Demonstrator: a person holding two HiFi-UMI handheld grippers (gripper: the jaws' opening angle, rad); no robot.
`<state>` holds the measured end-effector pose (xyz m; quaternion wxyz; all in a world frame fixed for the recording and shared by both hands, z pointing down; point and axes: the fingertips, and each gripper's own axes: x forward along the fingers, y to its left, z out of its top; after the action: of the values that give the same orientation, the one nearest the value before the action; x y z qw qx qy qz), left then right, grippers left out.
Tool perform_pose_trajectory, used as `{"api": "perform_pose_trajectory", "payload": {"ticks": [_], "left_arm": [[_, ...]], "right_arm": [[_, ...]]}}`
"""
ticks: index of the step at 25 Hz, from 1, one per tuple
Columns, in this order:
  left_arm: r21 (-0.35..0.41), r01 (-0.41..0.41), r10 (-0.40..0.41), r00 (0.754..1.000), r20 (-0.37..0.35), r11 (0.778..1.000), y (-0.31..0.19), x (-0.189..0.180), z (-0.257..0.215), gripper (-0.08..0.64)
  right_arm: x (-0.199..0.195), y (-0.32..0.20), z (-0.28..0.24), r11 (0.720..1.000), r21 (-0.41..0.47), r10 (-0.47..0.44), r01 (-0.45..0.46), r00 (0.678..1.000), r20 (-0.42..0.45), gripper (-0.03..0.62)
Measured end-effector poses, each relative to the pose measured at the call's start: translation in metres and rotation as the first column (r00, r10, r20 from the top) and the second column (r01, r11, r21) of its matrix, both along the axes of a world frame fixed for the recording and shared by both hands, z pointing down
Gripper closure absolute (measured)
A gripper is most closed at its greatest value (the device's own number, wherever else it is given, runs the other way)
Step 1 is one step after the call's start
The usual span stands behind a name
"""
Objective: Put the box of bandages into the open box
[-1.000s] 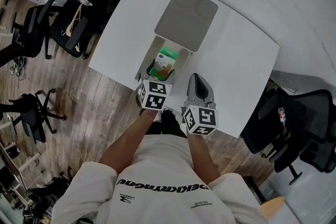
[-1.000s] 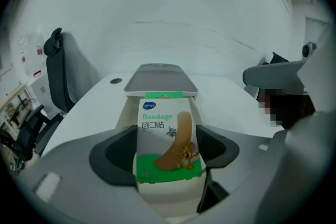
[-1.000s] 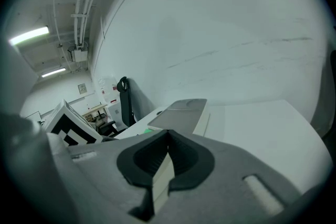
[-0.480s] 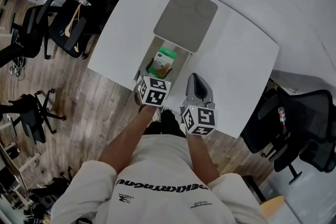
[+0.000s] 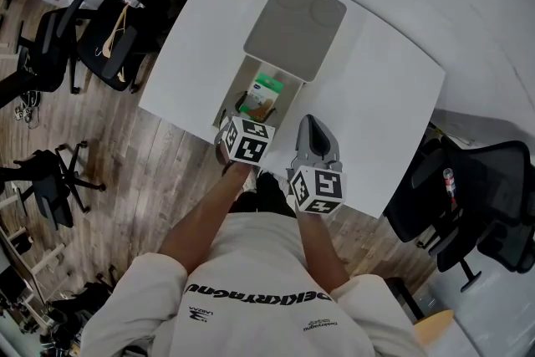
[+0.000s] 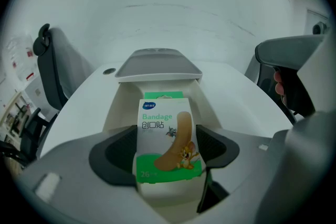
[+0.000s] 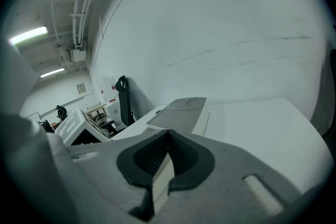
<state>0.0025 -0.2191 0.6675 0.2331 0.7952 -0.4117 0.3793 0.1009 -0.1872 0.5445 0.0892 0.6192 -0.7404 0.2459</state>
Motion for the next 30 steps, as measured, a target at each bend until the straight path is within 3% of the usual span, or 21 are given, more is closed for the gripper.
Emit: {"api": "perform_pose_trajectory", "payload": {"ticks": [30], "left_arm": [[-0.100,0.007,-0.004,0.999,0.037,0.995,-0.005,0.001,0.029,0.196]], "right_arm": [[0.005,-0.005,0.007,1.000,-0.013,0.009,-0.009,1.000,0.003,0.594]]}}
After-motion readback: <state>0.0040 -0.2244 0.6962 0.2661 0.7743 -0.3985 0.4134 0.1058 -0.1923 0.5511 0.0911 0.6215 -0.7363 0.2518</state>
